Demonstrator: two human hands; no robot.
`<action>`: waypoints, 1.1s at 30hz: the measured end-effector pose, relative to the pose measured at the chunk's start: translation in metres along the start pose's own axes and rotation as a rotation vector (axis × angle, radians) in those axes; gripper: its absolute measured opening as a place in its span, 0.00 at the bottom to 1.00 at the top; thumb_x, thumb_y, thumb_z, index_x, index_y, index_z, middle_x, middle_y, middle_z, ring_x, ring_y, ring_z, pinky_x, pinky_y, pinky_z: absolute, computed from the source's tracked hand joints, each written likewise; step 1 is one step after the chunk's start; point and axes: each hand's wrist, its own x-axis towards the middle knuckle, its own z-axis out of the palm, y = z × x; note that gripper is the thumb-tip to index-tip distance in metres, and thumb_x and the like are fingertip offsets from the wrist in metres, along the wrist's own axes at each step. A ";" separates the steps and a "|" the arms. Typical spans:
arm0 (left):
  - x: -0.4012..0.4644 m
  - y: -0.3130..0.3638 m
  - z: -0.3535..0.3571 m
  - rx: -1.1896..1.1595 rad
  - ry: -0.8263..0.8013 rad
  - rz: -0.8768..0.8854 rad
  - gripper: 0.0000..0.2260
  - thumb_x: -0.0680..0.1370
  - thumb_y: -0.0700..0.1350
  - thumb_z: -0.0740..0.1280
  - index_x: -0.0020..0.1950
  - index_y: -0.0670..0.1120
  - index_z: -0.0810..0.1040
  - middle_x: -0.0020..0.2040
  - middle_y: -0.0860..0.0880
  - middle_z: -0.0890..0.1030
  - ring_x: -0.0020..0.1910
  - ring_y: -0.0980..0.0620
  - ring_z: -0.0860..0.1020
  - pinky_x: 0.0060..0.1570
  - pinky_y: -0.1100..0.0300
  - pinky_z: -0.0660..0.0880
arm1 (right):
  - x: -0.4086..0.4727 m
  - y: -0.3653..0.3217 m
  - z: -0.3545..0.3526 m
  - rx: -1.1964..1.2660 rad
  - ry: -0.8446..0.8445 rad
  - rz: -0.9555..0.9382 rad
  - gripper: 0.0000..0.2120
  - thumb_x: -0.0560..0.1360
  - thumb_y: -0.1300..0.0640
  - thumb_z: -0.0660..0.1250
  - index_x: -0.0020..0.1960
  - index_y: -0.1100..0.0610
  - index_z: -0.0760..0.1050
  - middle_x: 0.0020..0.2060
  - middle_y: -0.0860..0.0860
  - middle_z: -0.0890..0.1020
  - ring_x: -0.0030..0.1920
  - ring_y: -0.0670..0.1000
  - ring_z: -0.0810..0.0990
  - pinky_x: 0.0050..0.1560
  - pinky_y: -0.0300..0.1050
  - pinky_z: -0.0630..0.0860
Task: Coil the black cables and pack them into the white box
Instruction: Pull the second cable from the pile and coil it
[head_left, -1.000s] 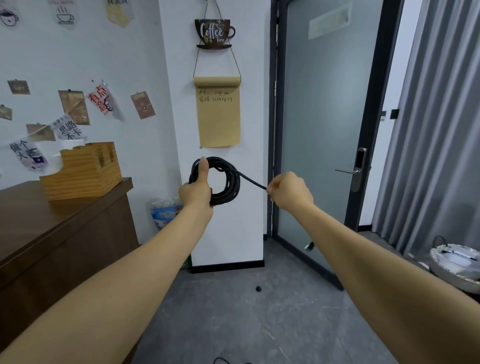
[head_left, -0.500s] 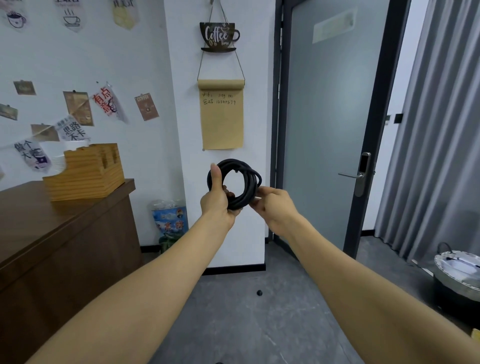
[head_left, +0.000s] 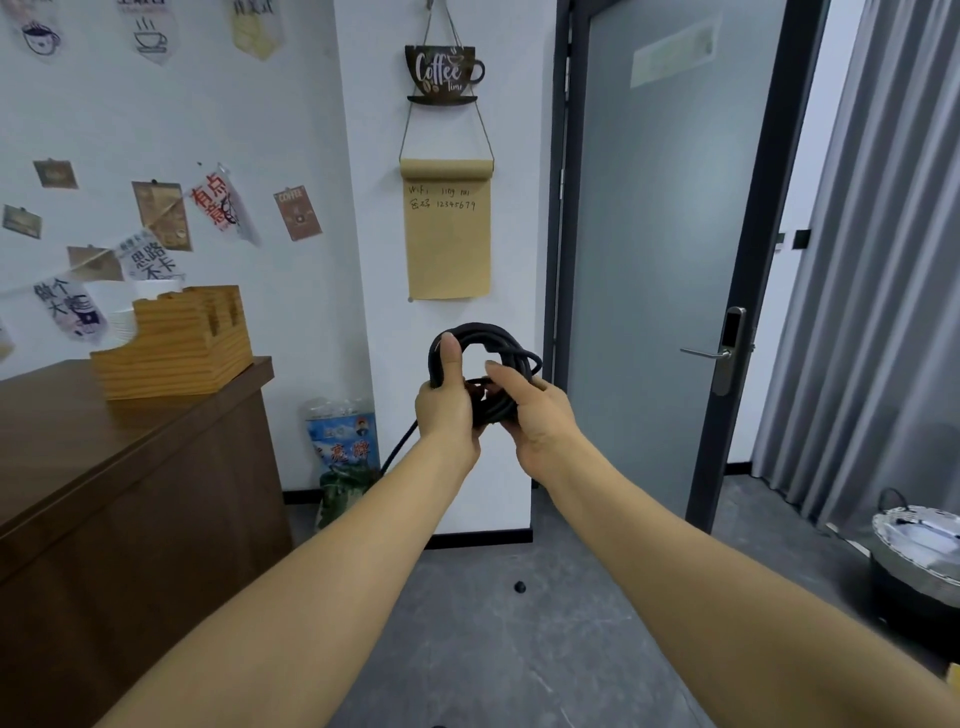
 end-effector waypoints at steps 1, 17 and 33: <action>0.001 -0.001 0.000 0.031 -0.014 0.000 0.24 0.74 0.64 0.63 0.46 0.40 0.71 0.35 0.46 0.75 0.38 0.46 0.78 0.53 0.44 0.78 | 0.001 0.002 0.000 0.028 0.030 -0.006 0.05 0.71 0.59 0.71 0.44 0.59 0.77 0.37 0.53 0.81 0.43 0.51 0.80 0.63 0.49 0.74; -0.012 -0.005 0.008 0.266 -0.107 -0.090 0.19 0.72 0.55 0.72 0.50 0.40 0.78 0.48 0.40 0.83 0.44 0.47 0.82 0.45 0.53 0.81 | -0.007 -0.005 -0.019 0.195 0.020 0.024 0.07 0.77 0.63 0.61 0.42 0.62 0.75 0.24 0.52 0.78 0.31 0.52 0.77 0.41 0.45 0.71; -0.017 -0.008 0.008 0.249 -0.099 -0.101 0.05 0.77 0.40 0.67 0.41 0.41 0.75 0.34 0.46 0.72 0.32 0.51 0.71 0.39 0.57 0.75 | -0.003 -0.016 -0.055 -0.072 -0.092 0.037 0.04 0.74 0.65 0.61 0.42 0.60 0.73 0.28 0.51 0.76 0.33 0.51 0.75 0.43 0.45 0.74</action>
